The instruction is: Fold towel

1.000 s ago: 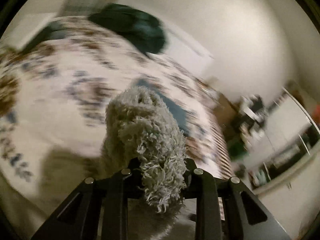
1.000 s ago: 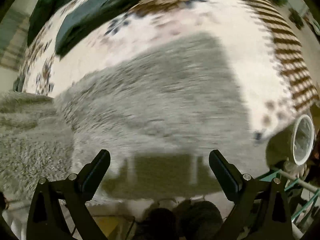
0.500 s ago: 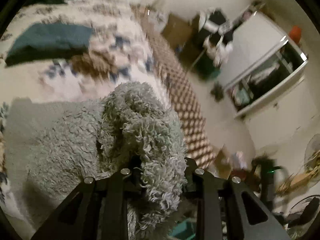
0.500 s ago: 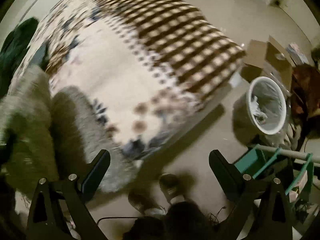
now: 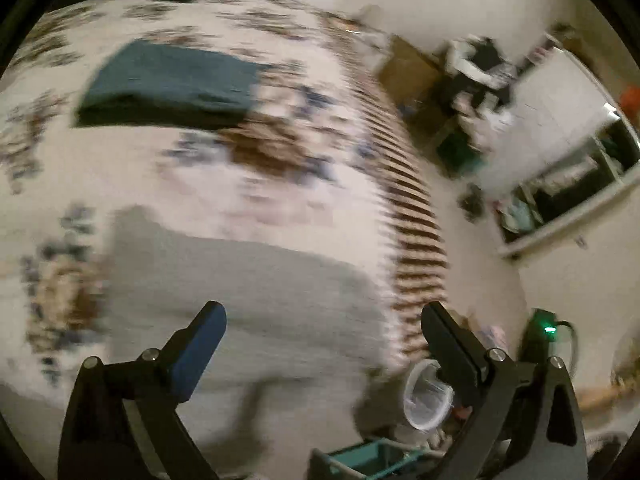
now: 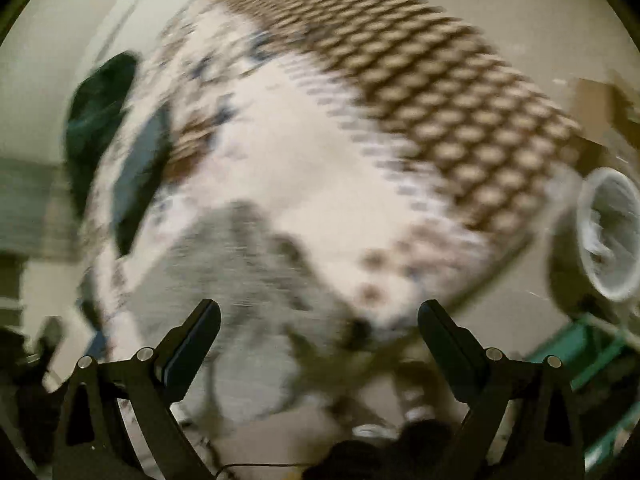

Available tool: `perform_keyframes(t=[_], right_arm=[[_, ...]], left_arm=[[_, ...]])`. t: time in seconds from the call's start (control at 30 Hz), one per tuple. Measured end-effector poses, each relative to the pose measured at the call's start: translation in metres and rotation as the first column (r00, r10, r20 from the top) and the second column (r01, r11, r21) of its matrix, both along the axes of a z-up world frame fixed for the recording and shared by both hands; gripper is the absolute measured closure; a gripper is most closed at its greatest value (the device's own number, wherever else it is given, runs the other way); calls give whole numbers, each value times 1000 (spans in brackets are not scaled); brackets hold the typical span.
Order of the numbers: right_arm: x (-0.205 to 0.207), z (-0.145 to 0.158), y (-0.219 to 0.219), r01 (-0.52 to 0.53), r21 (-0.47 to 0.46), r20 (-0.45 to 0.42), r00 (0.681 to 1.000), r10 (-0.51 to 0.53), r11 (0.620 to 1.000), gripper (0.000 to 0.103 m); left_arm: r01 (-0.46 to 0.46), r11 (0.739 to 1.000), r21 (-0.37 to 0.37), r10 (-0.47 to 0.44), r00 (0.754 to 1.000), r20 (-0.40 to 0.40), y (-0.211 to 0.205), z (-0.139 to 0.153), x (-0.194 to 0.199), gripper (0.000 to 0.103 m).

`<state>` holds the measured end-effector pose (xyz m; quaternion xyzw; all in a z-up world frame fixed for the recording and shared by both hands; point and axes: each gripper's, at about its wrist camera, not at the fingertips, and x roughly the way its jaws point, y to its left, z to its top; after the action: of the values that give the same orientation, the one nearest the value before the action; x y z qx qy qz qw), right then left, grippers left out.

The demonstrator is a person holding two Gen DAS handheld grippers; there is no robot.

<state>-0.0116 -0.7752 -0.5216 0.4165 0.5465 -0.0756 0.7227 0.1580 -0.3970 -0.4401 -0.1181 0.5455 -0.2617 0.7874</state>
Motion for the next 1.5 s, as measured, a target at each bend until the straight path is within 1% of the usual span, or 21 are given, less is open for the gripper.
perform_keyframes(t=[0.13, 0.23, 0.3, 0.37, 0.47, 0.53, 0.6, 0.67, 0.7, 0.77, 0.83, 0.93, 0.97, 1.0, 1.03, 1.1, 1.17, 1.23, 1.3, 1.43, 1.5], right_arm=[[39, -29, 26, -76, 138, -1, 997, 77, 988, 2], [49, -59, 38, -93, 157, -121, 986, 113, 983, 5], [46, -64, 39, -79, 187, -125, 987, 104, 979, 34], [39, -51, 38, -90, 189, -57, 993, 103, 978, 69], [34, -41, 36, -119, 35, -78, 990, 121, 992, 78], [33, -54, 29, -127, -79, -199, 974, 109, 989, 87], [33, -64, 18, -105, -90, -248, 965, 80, 990, 87], [29, -64, 8, -30, 45, -186, 982, 38, 999, 83], [25, -61, 6, 0, 121, -141, 990, 17, 993, 74], [17, -56, 4, 34, 199, -85, 996, -17, 979, 17], [9, -62, 6, 68, 302, -38, 998, -59, 951, 11], [8, -97, 27, 72, 417, -115, 993, -26, 906, 11], [8, -106, 27, 75, 432, -124, 992, -24, 899, 20], [7, -115, 36, 86, 444, -125, 992, -33, 892, 38], [5, -118, 42, 90, 440, -134, 990, -34, 894, 82], [-1, -110, 46, 94, 408, -134, 990, -42, 908, 91], [-11, -87, 42, 83, 339, -105, 993, -50, 937, 94], [-26, -79, 36, 127, 311, -138, 987, -87, 942, 95], [-35, -79, 33, 151, 292, -177, 979, -101, 944, 95], [-27, -97, 35, 89, 218, -259, 965, -31, 972, 94], [-18, -111, 41, 42, 216, -305, 952, 26, 976, 82]], left_arm=[[-81, 983, 167, 88, 995, -37, 47, -44, 41, 3], [-74, 968, 241, 98, 991, -90, 57, -83, 59, 3], [-65, 967, 247, 94, 989, -110, 57, -99, 66, 3], [-65, 969, 239, 94, 989, -115, 52, -106, 71, 3], [-55, 975, 217, 81, 990, -114, 39, -112, 81, 3], [-50, 976, 211, 79, 988, -133, 32, -119, 89, 3], [-50, 975, 217, 82, 987, -141, 32, -121, 96, 3], [-49, 977, 208, 82, 985, -152, 34, -118, 97, 3], [-50, 979, 199, 81, 985, -150, 37, -114, 95, 3], [-53, 980, 194, 83, 985, -149, 40, -111, 93, 3], [-59, 981, 184, 87, 985, -152, 42, -112, 92, 3], [-62, 981, 185, 92, 984, -155, 41, -115, 92, 3], [-61, 980, 188, 91, 984, -154, 40, -115, 92, 3], [-59, 980, 191, 89, 984, -152, 39, -115, 93, 3], [-55, 980, 191, 85, 985, -151, 38, -115, 93, 3], [-49, 979, 195, 79, 986, -147, 38, -115, 94, 3], [-47, 980, 191, 77, 986, -148, 38, -116, 94, 3], [-51, 982, 183, 80, 985, -151, 38, -117, 95, 3], [-52, 984, 170, 80, 984, -157, 37, -118, 95, 3], [-46, 985, 167, 73, 985, -155, 33, -117, 95, 3], [-45, 984, 173, 72, 985, -155, 32, -116, 95, 3]])
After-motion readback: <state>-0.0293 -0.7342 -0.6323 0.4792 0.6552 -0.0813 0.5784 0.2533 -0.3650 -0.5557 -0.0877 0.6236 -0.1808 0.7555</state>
